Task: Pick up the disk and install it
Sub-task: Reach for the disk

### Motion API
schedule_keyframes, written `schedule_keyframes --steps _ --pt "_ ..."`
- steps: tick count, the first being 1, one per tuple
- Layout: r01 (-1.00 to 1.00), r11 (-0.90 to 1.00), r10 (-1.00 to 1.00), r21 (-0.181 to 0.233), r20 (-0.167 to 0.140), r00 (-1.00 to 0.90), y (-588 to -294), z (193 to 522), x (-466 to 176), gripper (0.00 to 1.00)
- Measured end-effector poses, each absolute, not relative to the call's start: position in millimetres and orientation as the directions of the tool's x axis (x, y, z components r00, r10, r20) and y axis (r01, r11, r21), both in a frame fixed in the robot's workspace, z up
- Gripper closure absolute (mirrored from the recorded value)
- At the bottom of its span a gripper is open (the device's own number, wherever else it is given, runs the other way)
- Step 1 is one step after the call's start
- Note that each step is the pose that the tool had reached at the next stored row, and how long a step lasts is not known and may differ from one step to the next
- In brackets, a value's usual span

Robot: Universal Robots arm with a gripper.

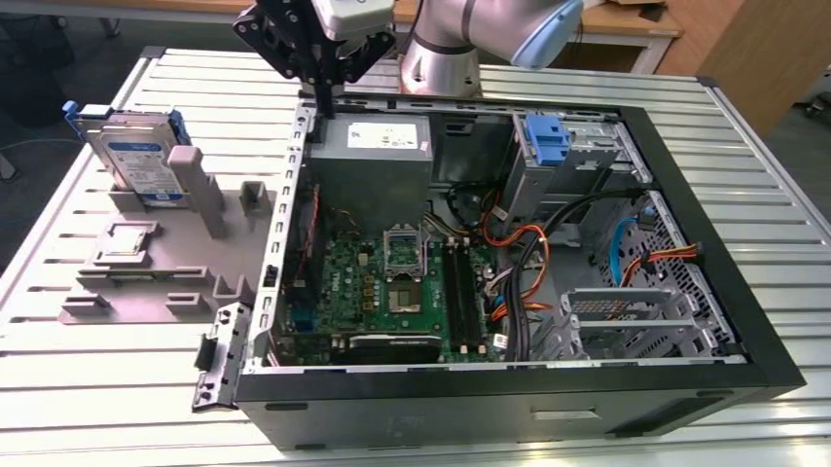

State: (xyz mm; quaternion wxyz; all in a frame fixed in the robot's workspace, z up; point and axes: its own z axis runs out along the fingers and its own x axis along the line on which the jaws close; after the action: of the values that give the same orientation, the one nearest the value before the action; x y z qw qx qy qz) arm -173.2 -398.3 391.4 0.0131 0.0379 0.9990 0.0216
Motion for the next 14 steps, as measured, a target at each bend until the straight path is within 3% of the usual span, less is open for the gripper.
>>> schedule_keyframes --steps 14 --pt "0.075 0.996 0.076 0.044 -0.025 -0.997 -398.3 390.0 -182.5 0.90"
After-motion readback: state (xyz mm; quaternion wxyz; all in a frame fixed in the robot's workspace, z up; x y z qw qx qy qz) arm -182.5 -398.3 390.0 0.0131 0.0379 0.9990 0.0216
